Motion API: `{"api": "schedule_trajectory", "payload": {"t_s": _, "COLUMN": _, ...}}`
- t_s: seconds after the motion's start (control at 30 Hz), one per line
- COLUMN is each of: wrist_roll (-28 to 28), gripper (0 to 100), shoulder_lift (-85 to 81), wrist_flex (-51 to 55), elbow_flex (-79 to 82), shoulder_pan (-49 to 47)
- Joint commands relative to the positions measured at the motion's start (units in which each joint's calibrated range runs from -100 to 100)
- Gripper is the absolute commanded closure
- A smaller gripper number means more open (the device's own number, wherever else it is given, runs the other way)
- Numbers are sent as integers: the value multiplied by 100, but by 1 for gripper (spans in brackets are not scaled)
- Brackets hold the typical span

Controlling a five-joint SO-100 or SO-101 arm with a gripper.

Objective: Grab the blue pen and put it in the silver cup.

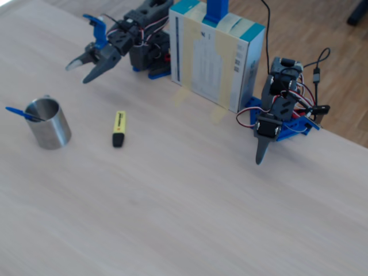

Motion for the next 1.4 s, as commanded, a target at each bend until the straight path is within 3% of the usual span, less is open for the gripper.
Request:
{"api": "schedule_trajectory", "payload": {"t_s": 0.0, "wrist_roll": 34, "gripper": 61, "shoulder_lift": -188, "wrist_flex": 475, "elbow_flex": 54, "shoulder_pan": 36}}
{"api": "schedule_trajectory", "payload": {"t_s": 0.8, "wrist_roll": 34, "gripper": 61, "shoulder_lift": -1451, "wrist_flex": 3529, "elbow_flex": 36, "shoulder_pan": -68}}
{"api": "schedule_trajectory", "payload": {"t_s": 1.37, "wrist_roll": 29, "gripper": 61, "shoulder_lift": -1493, "wrist_flex": 4988, "elbow_flex": 36, "shoulder_pan": -103}}
